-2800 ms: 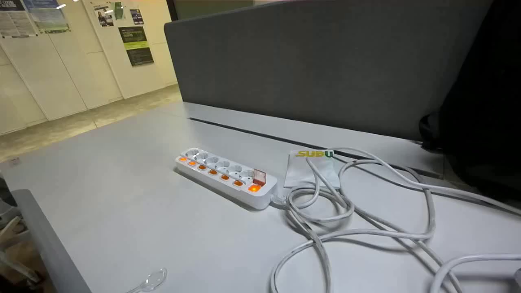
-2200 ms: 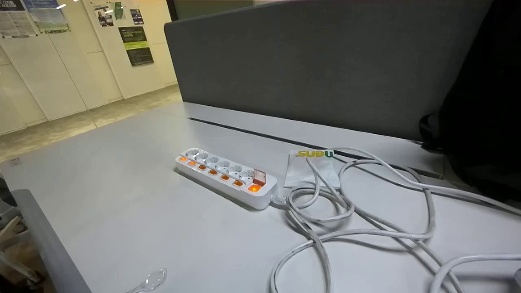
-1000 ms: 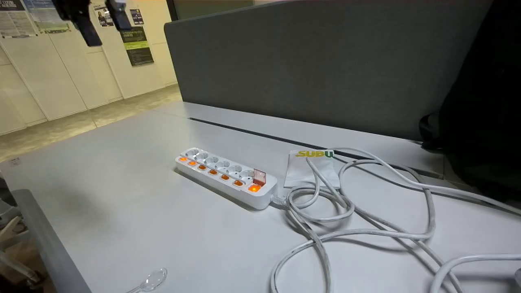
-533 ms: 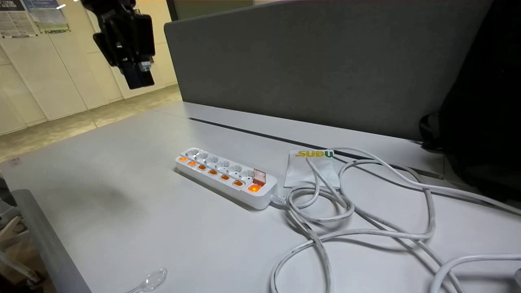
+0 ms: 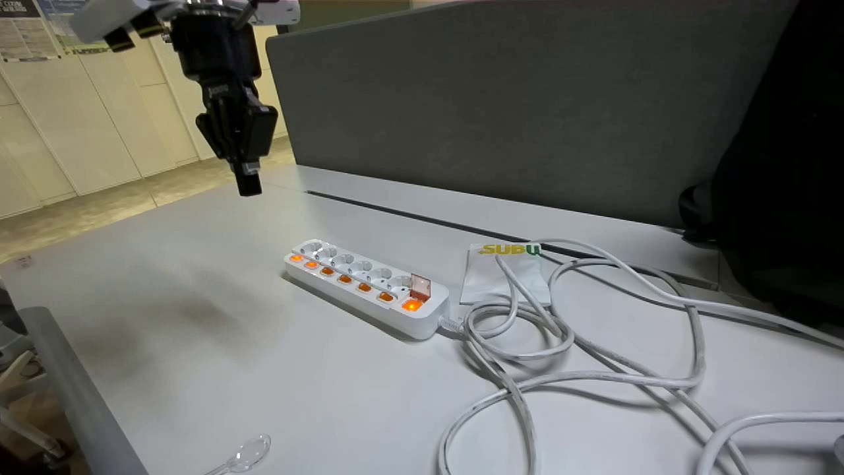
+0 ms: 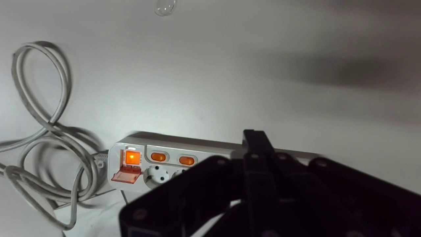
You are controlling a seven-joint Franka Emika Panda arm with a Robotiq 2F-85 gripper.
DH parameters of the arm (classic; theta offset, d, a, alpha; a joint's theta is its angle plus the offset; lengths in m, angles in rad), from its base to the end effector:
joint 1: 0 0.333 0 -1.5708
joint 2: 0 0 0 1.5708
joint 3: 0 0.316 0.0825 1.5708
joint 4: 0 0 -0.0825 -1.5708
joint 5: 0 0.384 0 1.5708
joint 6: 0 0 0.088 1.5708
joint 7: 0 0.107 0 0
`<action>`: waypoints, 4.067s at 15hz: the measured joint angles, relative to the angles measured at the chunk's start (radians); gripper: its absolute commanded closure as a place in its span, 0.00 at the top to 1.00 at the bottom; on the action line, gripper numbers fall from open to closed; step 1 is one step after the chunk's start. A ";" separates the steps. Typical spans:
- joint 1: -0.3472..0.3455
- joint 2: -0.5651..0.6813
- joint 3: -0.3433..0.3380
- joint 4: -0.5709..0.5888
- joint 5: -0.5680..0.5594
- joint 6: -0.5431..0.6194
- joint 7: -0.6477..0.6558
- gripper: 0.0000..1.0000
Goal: Turn off the second switch from the right
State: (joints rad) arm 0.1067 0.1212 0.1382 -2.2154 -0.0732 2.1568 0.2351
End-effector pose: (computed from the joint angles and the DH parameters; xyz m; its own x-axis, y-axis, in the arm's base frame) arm 0.5068 0.1235 0.3096 0.9851 0.0491 -0.1648 0.0624 -0.9951 0.0766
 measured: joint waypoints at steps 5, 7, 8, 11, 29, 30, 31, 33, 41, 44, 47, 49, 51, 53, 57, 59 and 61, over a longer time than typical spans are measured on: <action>0.000 0.046 -0.008 0.029 0.019 0.000 0.000 0.01; 0.000 0.046 -0.008 0.030 0.019 0.000 0.000 0.01; 0.000 0.046 -0.008 0.030 0.019 0.000 0.000 0.01; 0.001 0.047 -0.008 0.029 0.019 0.000 -0.002 0.00; 0.165 0.258 -0.149 0.021 -0.241 0.395 0.385 0.00; 0.171 0.264 -0.151 0.021 -0.240 0.405 0.392 0.00; 0.175 0.271 -0.152 0.021 -0.238 0.414 0.395 0.00; 0.181 0.285 -0.152 0.024 -0.229 0.425 0.395 0.00; 0.197 0.344 -0.151 0.054 -0.175 0.430 0.390 0.00; 0.199 0.363 -0.151 0.070 -0.155 0.431 0.389 0.00; 0.199 0.384 -0.151 0.092 -0.139 0.438 0.387 0.00; 0.200 0.399 -0.151 0.111 -0.134 0.441 0.386 0.00; 0.201 0.413 -0.151 0.131 -0.125 0.442 0.381 0.00; 0.203 0.427 -0.151 0.149 -0.118 0.442 0.376 0.00; 0.207 0.448 -0.151 0.171 -0.101 0.441 0.369 0.00; 0.208 0.449 -0.151 0.173 -0.096 0.441 0.368 0.00; 0.208 0.449 -0.151 0.173 -0.089 0.440 0.367 0.00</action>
State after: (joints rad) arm 0.3150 0.5706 -0.0132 -2.0421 -0.1619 2.5971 0.6016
